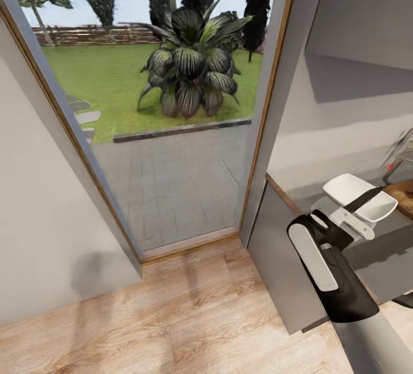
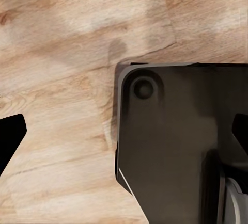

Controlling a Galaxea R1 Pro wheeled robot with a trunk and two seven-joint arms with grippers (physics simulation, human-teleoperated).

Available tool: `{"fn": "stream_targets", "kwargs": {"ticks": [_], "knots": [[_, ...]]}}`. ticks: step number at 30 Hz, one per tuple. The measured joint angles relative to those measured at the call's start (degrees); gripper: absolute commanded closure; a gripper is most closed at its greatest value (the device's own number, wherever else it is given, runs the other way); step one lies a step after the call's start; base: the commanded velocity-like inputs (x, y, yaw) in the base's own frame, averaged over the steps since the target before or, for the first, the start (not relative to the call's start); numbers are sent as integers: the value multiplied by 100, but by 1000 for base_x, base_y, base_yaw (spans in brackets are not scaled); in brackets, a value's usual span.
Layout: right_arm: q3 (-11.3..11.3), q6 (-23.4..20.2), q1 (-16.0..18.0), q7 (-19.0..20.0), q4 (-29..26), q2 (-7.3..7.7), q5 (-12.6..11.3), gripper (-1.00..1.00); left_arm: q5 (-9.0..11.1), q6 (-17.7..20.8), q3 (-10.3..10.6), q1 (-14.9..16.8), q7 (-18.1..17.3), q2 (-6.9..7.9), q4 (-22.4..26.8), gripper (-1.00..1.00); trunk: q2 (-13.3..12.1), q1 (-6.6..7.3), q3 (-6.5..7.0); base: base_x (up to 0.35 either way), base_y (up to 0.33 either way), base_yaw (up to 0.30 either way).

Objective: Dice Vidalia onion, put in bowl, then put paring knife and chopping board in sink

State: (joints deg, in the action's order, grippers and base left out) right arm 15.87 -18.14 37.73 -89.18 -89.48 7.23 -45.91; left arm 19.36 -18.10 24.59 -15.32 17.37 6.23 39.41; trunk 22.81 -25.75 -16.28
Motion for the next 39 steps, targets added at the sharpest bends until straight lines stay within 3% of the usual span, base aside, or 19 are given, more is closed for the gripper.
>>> {"fn": "stream_targets", "kwargs": {"ticks": [3, 6, 13, 28, 39], "knots": [[7, -5, 0, 153, -25, 194, 164, 100, 0, 0, -3, 0, 0, 0, -26, -100, 0, 0, 0, 0, 0, 0], [-13, 2, 0, 808, -125, 364, 436, 100, -11, 0, -2, 0, 0, 0, -55, -100, 0, 0, 0, 0, 0, 0], [-67, 8, -1, 1228, -270, 431, 1019, 100, -52, 0, -4, 0, -1, 0, -67, -100, 0, 0, 0, 0, 0, 0], [-121, 16, 16, 1248, -376, 439, 1228, 100, -54, 0, 1, 0, 0, 1, -68, -100, 0, -1, 0, -10, -5, 0], [24, 228, 17, 1237, -386, 385, 1338, 100, -53, -2, 2, 1, 0, -25, -68, -100, -1, -3, 0, -287, -107, 0]]}}
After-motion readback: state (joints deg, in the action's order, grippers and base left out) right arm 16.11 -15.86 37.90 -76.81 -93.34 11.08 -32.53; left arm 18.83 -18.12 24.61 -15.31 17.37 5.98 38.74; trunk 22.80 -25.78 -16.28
